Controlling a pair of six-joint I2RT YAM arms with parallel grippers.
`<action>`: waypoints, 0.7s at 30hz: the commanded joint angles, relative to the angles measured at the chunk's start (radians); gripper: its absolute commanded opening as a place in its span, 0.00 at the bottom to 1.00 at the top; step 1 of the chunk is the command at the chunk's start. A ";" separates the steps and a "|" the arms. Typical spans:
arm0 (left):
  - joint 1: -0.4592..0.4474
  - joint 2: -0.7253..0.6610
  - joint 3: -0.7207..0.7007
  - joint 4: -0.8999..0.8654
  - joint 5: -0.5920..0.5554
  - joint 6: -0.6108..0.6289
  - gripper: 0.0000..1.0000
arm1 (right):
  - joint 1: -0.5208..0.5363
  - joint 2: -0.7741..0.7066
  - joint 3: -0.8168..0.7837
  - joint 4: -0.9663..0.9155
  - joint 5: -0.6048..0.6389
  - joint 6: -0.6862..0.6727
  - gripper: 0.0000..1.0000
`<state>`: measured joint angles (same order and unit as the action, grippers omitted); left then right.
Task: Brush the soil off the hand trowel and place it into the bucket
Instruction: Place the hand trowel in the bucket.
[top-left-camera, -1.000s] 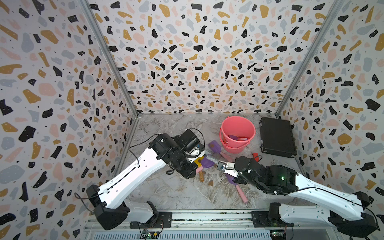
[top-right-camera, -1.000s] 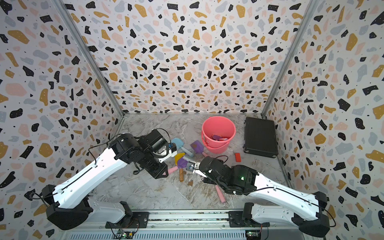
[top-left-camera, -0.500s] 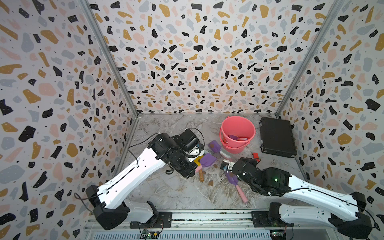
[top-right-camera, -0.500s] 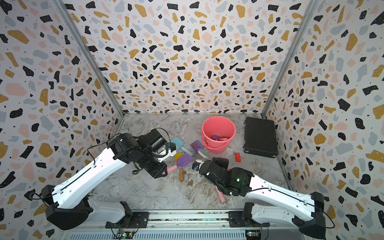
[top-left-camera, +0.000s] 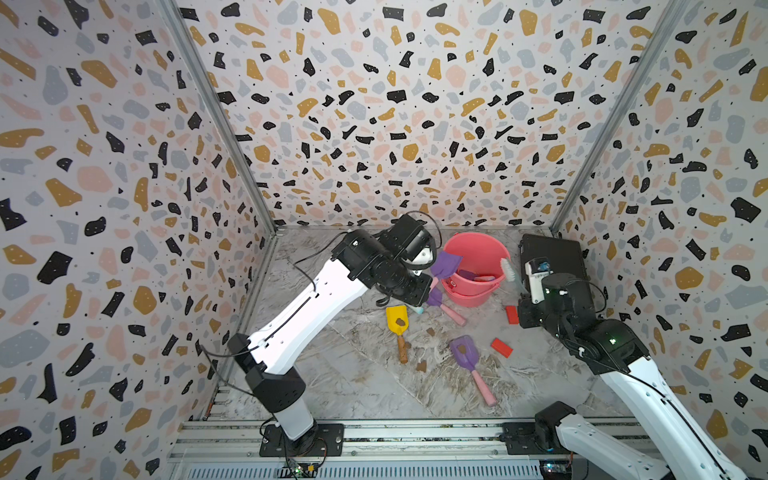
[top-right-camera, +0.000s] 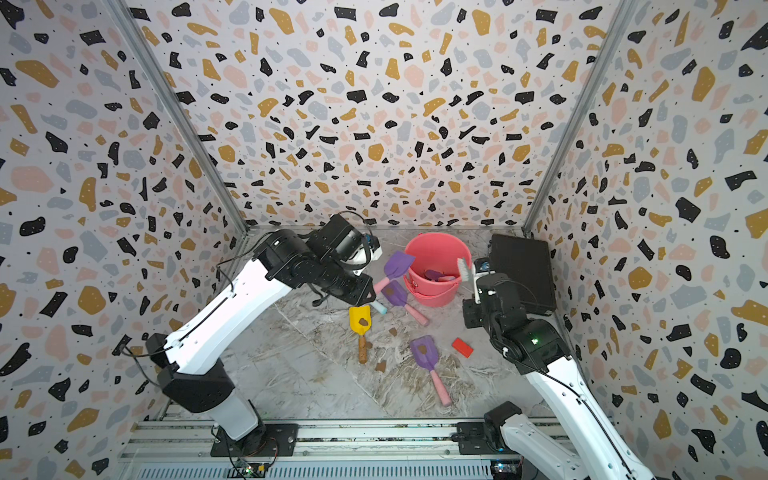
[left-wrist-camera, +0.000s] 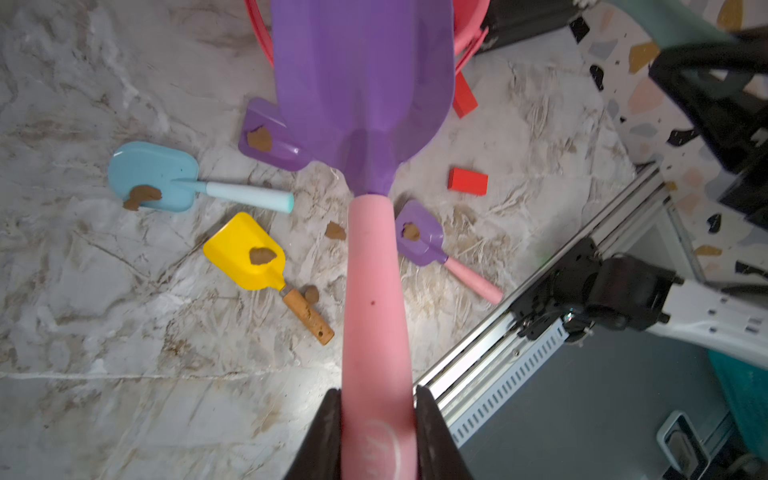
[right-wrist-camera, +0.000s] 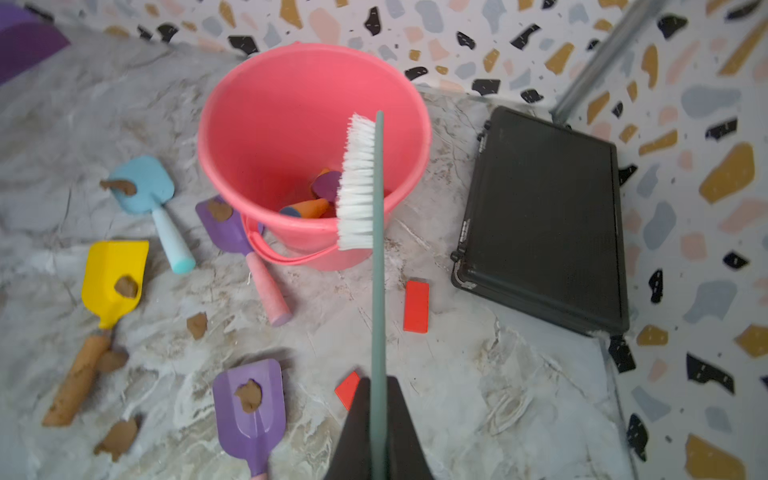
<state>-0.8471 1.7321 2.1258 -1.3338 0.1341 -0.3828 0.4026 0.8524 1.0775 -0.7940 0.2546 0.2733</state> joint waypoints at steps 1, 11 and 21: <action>0.007 0.090 0.147 0.090 0.017 -0.141 0.00 | -0.081 -0.022 0.052 -0.002 -0.099 0.213 0.00; 0.048 0.254 0.156 0.544 0.314 -0.730 0.00 | -0.097 -0.101 0.014 -0.020 -0.030 0.281 0.00; 0.047 0.354 -0.048 1.177 0.432 -1.326 0.00 | -0.097 -0.215 -0.016 -0.078 0.009 0.294 0.00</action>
<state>-0.7937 2.0804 2.1017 -0.4637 0.5167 -1.4601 0.3084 0.6502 1.0687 -0.8387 0.2367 0.5541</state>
